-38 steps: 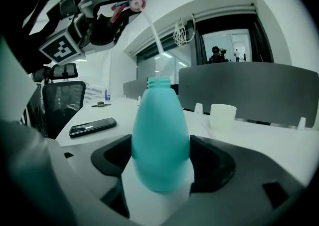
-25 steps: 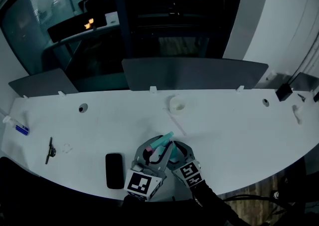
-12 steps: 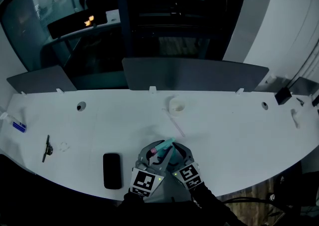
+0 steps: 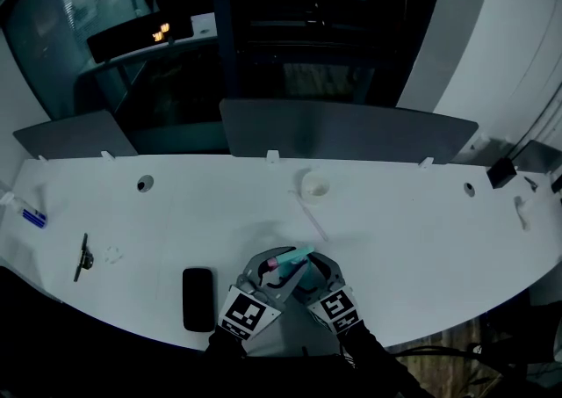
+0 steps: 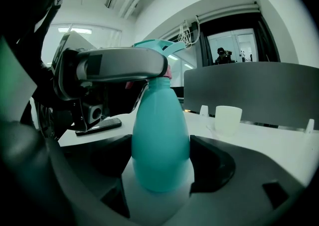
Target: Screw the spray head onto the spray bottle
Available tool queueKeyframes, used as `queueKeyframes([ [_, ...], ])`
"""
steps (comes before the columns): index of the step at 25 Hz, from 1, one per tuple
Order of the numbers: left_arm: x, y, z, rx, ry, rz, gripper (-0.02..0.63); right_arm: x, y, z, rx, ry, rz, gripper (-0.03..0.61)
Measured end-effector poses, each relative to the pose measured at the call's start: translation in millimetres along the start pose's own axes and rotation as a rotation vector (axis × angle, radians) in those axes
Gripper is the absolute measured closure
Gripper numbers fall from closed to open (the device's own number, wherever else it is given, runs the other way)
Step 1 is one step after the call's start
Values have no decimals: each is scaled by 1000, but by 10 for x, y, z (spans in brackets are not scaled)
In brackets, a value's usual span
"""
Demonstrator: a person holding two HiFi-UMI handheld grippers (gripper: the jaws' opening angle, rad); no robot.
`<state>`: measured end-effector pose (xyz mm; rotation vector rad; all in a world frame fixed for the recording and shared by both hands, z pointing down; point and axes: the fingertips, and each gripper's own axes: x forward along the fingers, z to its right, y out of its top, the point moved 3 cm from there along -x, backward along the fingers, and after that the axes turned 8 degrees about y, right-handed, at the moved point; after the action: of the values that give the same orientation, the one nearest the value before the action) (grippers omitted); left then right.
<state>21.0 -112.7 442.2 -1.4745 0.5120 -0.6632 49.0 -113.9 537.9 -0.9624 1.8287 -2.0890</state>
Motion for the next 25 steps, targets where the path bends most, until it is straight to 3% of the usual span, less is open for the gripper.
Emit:
queueKeyframes([
  [7,4,-99,60,78,11,-16,479,7,-17,-1,6,17,7,222],
  [11,17,-93,54,93,-29,-34,480,-6,-51,13,8,37,14,222],
  [14,0,-103,55,108,-91,-62,480,-9,-21,-7,-18,129,24,222],
  [17,-49,-118,53,83,-150,-77,480,-3,-29,-34,-64,284,9,222],
  [19,-71,-111,54,86,-141,-79,480,4,-28,-40,-61,335,-13,222],
  [21,-74,-105,67,81,-80,-74,480,-46,-29,-25,-16,277,-4,222],
  [25,-80,-111,73,43,68,-57,480,-218,-57,-34,65,-10,85,222],
])
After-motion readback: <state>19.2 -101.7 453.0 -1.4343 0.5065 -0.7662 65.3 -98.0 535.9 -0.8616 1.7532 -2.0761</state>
